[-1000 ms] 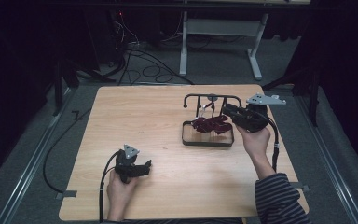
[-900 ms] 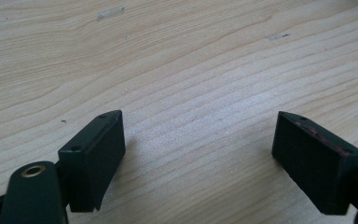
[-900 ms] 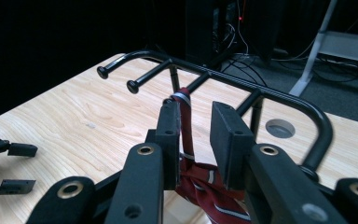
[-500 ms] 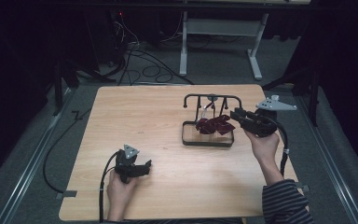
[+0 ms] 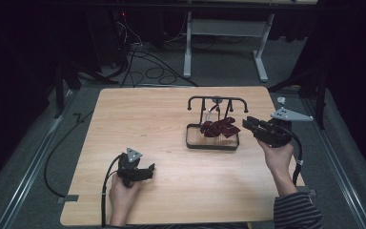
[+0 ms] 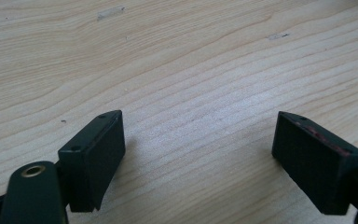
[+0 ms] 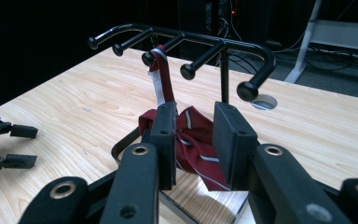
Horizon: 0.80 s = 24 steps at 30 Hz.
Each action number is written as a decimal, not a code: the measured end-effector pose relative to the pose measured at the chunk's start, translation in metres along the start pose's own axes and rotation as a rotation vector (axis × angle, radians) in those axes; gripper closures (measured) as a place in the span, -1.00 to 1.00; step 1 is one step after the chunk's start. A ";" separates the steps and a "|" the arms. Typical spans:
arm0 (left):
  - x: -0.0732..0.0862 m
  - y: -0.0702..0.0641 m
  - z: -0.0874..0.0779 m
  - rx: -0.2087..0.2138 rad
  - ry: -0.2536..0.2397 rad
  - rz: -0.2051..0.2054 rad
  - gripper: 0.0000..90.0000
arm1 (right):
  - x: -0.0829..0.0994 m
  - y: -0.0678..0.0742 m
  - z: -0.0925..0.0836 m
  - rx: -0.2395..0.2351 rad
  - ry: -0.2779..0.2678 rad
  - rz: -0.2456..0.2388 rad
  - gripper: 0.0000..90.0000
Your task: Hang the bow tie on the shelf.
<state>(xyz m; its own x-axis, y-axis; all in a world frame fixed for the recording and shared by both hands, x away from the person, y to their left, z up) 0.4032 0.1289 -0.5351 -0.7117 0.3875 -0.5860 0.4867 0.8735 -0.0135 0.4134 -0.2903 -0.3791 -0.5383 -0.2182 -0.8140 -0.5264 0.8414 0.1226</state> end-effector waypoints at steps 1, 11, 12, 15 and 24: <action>0.000 0.000 0.000 0.000 0.000 0.000 -0.61 | 0.001 0.000 -0.001 0.003 0.001 -0.002 0.58; 0.000 0.000 0.000 0.000 0.000 0.000 -0.61 | 0.014 -0.006 -0.016 0.022 -0.009 0.002 0.61; 0.000 0.000 0.000 0.000 0.000 0.000 -0.61 | 0.015 -0.007 -0.017 0.022 -0.009 0.004 0.61; 0.000 0.000 0.000 0.000 0.000 0.000 -0.61 | 0.018 -0.007 -0.019 0.022 -0.012 0.006 0.61; 0.000 0.000 0.000 0.000 0.000 0.000 -0.61 | 0.030 -0.008 -0.024 0.018 -0.003 0.013 0.63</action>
Point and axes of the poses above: each handheld gripper's, and its own axes: z roughly forward along the jaws, x roughly out of its underside, y roughly to its left, the point moved 4 cm from there along z, roughly forward along the jaws, and after that the axes turned 11 degrees about y, right-handed, at the moved point
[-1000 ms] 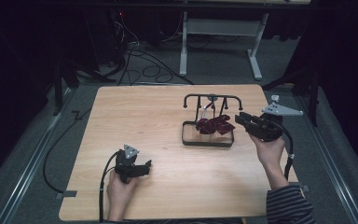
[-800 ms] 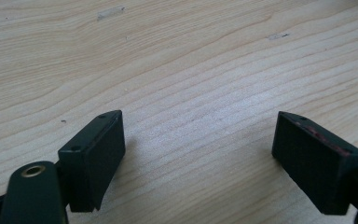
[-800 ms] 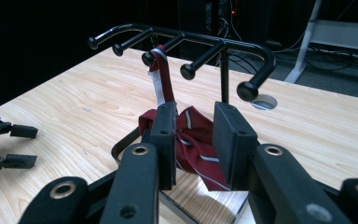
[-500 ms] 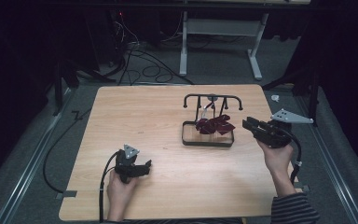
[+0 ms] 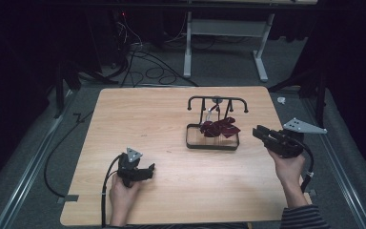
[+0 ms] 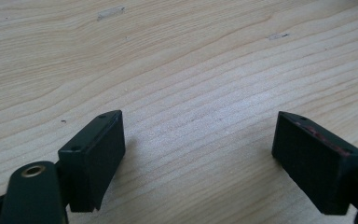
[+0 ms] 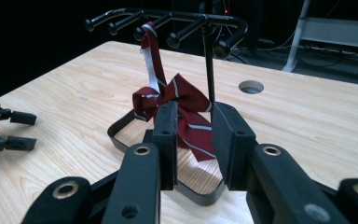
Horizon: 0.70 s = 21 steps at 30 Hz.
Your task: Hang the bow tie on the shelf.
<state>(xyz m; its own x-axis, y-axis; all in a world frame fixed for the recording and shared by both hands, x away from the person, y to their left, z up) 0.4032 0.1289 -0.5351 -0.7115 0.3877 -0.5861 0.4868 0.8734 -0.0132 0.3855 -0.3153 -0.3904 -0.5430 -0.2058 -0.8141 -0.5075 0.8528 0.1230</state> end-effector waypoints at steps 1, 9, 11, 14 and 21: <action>0.000 0.000 0.000 0.000 0.000 0.000 -0.61 | 0.001 0.000 0.000 0.000 0.003 0.003 0.63; 0.000 0.000 0.000 0.000 0.000 0.000 -0.61 | 0.014 -0.003 -0.003 0.007 0.012 0.013 0.63; 0.000 0.000 0.000 0.000 0.000 0.000 -0.61 | 0.018 -0.004 -0.004 0.009 0.014 0.018 0.63; 0.000 0.000 0.000 0.000 0.000 0.000 -0.61 | 0.022 -0.006 -0.006 0.023 0.017 0.016 0.62; 0.000 0.000 0.000 0.000 0.000 0.000 -0.61 | 0.033 -0.013 -0.009 0.041 0.027 0.035 0.62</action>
Point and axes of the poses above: each handheld gripper's, and its own axes: z roughly forward along the jaws, x roughly out of its underside, y roughly to its left, the point moved 4 cm from there along z, roughly forward along the jaws, and after that the axes turned 11 degrees about y, right-handed, at the moved point
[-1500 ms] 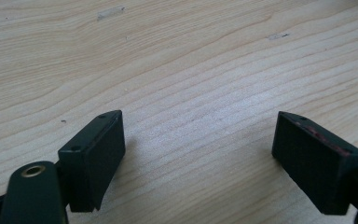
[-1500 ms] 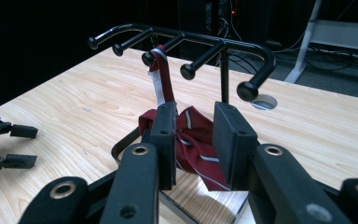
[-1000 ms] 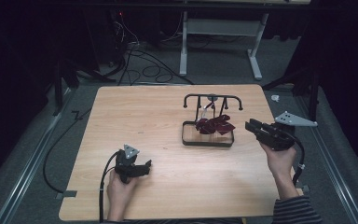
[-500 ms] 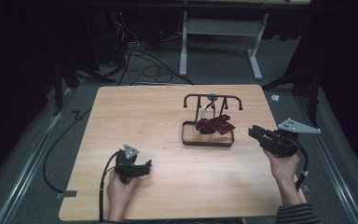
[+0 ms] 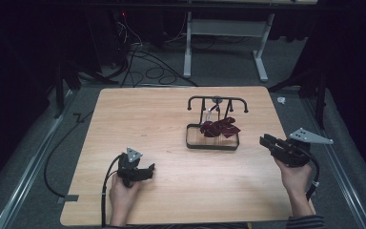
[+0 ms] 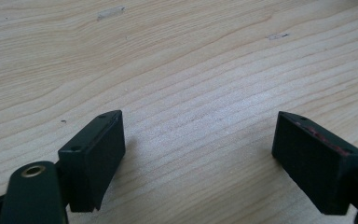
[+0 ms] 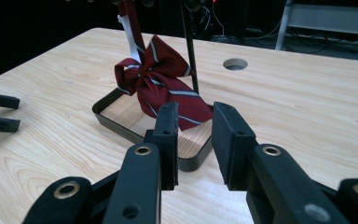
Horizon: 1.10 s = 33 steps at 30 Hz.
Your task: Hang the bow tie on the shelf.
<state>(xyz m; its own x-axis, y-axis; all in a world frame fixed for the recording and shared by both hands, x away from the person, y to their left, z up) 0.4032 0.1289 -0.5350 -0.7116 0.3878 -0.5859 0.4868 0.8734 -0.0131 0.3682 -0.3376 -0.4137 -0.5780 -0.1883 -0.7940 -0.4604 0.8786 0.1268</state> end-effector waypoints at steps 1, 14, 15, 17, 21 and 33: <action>0.000 0.000 0.000 0.000 0.000 0.000 -0.61 | 0.001 -0.001 0.000 -0.001 0.000 0.004 0.62; 0.000 0.000 0.000 0.000 0.000 0.000 -0.61 | 0.019 -0.011 0.011 0.003 0.032 0.034 0.62; 0.000 0.000 0.000 0.000 0.000 0.000 -0.61 | 0.020 -0.011 0.012 0.001 0.034 0.037 0.62; 0.000 0.000 0.000 0.000 0.000 0.000 -0.61 | 0.021 -0.012 0.014 0.002 0.036 0.039 0.62; 0.000 0.000 0.000 0.000 0.000 0.000 -0.61 | 0.024 -0.011 0.017 -0.002 0.046 0.045 0.62; 0.000 0.000 0.000 0.000 0.000 0.000 -0.61 | 0.034 -0.010 0.026 -0.012 0.068 0.058 0.61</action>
Point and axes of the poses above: each handheld gripper's, and its own axes: z roughly forward along the jaws, x roughly out of its underside, y roughly to its left, the point moved 4 cm from there along z, roughly forward along the jaws, and after that the axes turned 11 degrees about y, right-handed, at the moved point
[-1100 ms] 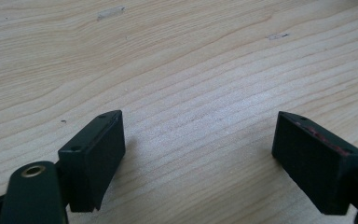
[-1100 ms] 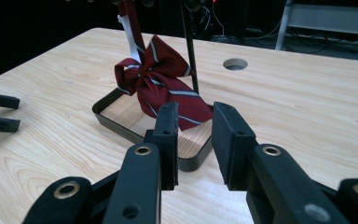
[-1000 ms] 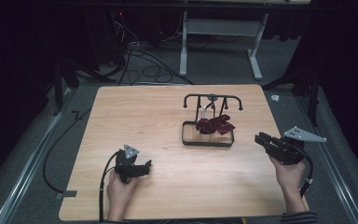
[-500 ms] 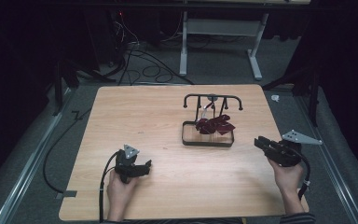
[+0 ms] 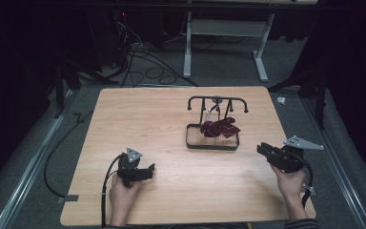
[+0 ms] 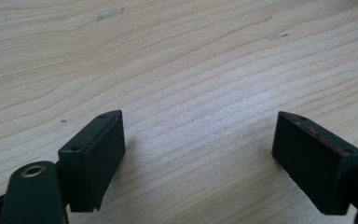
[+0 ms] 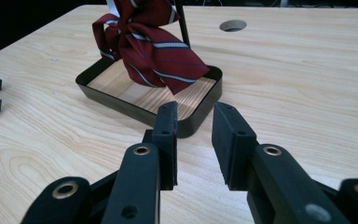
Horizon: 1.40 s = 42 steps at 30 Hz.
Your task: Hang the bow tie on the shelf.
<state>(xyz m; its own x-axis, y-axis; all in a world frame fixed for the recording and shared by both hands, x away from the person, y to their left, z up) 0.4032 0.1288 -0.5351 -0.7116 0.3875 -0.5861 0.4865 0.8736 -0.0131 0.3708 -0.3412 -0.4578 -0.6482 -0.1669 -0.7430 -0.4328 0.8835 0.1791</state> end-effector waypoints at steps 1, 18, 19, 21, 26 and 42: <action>0.000 0.000 0.000 0.000 0.000 0.000 -0.61 | 0.001 0.000 0.001 -0.002 0.002 -0.001 0.61; 0.000 0.000 0.000 0.000 0.000 0.000 -0.61 | 0.020 -0.004 0.026 0.013 0.074 0.027 0.59; 0.000 0.000 0.000 0.000 0.000 0.000 -0.61 | 0.022 -0.005 0.027 0.015 0.077 0.026 0.59; 0.000 0.000 0.000 0.000 0.000 0.000 -0.61 | 0.024 -0.004 0.030 0.025 0.087 0.024 0.59; 0.000 0.000 0.000 0.000 0.000 0.000 -0.61 | 0.029 -0.003 0.036 0.030 0.106 0.017 0.58; 0.000 0.000 0.000 0.000 0.000 0.000 -0.61 | 0.036 -0.002 0.047 0.067 0.148 -0.002 0.54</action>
<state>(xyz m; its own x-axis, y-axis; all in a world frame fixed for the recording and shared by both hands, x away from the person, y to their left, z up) 0.4032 0.1288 -0.5350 -0.7115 0.3876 -0.5861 0.4866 0.8735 -0.0130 0.3779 -0.3286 -0.5154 -0.7349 -0.2271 -0.6391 -0.3945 0.9096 0.1304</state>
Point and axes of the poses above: each handheld gripper's, and its own axes: z roughly forward along the jaws, x roughly out of its underside, y roughly to its left, the point moved 4 cm from there along z, roughly forward along the jaws, and after that the axes turned 11 degrees about y, right-handed, at the moved point
